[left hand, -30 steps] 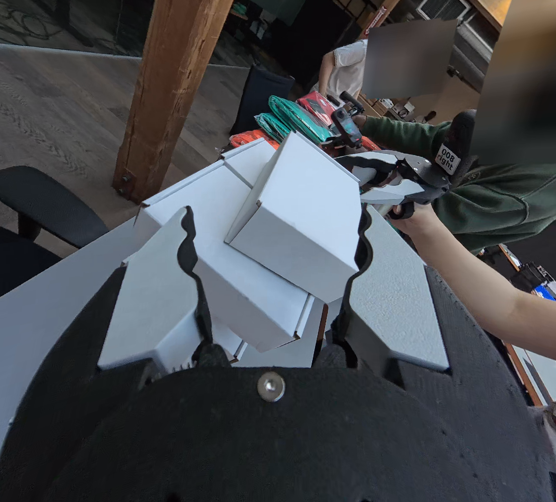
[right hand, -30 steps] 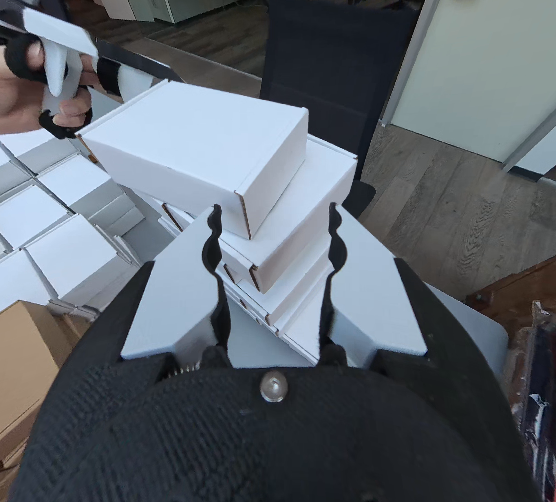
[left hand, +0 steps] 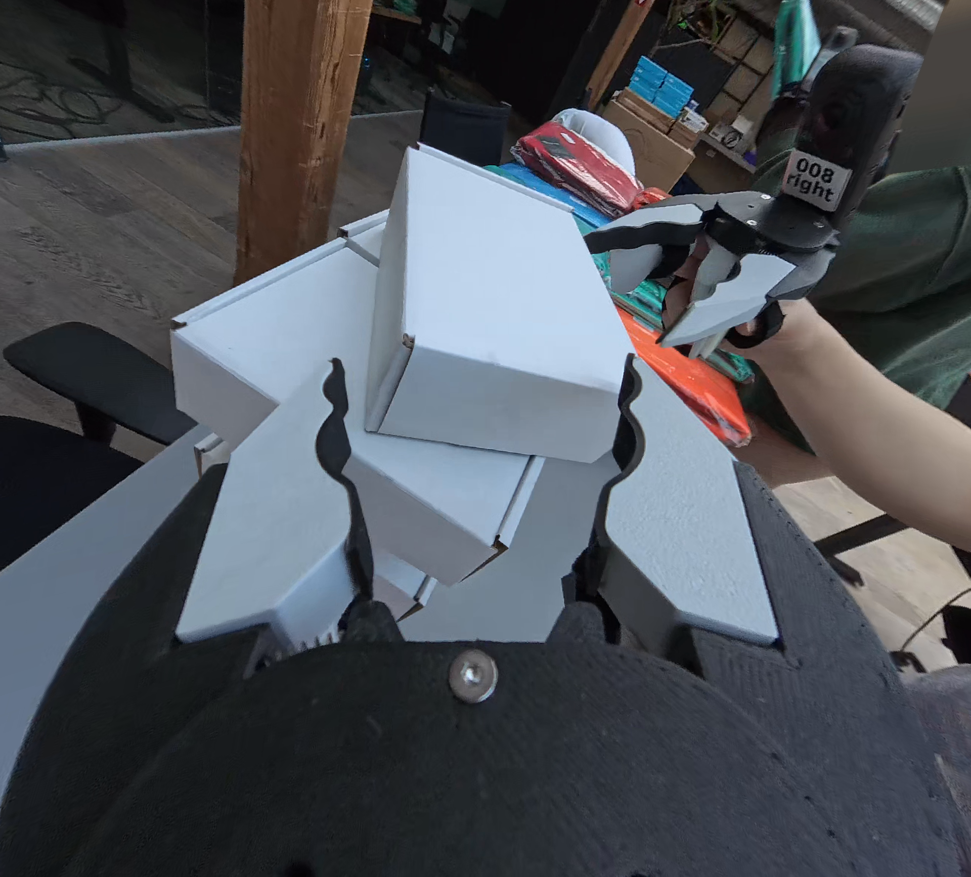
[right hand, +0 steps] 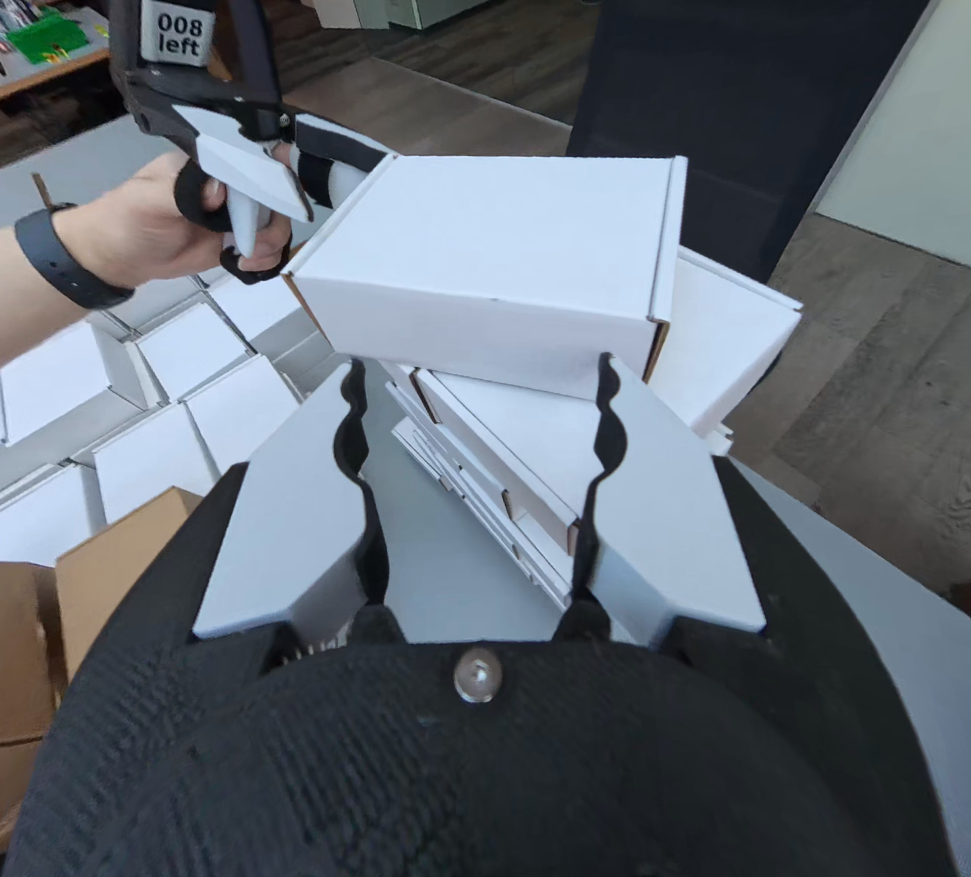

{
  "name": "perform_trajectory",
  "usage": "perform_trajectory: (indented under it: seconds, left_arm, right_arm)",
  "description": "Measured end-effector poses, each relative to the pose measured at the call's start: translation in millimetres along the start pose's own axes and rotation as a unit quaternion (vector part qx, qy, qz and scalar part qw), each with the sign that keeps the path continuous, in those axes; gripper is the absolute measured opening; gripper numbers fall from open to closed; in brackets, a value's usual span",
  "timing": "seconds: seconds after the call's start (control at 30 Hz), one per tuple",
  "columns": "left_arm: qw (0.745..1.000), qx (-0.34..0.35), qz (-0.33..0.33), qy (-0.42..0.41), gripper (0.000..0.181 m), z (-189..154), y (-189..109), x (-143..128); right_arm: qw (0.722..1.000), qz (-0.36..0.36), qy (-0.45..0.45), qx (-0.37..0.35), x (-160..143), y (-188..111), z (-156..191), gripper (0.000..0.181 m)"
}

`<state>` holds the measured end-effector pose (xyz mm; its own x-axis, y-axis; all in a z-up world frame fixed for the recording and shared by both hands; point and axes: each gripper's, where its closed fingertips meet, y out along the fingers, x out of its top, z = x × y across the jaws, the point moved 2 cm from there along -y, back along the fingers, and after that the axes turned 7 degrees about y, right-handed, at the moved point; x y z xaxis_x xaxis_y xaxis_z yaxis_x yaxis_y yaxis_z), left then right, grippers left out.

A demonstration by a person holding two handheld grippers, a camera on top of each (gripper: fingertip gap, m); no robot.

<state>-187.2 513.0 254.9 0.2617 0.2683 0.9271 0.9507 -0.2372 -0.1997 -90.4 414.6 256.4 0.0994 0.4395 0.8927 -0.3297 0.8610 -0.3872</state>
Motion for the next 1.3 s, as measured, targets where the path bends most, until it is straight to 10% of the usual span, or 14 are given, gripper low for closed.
perform_trajectory:
  seconds: [0.53, 1.07, 1.3]
  left_arm:
    - [0.999, -0.004, 0.036, -0.003, 0.092, -16, 17, -7]
    - [0.999, 0.018, 0.044, -0.017, 0.092, -24, 15, -11]
    - [0.990, 0.029, 0.076, 0.113, 0.106, -25, -1, -16]
  right_arm:
    - [0.996, 0.020, -0.076, -0.051, -10, 15, 9, 0.137]
    - [0.995, 0.020, -0.056, -0.075, -11, 23, 8, 0.120]
    - [0.996, -0.002, -0.078, -0.041, -14, 5, 16, 0.120]
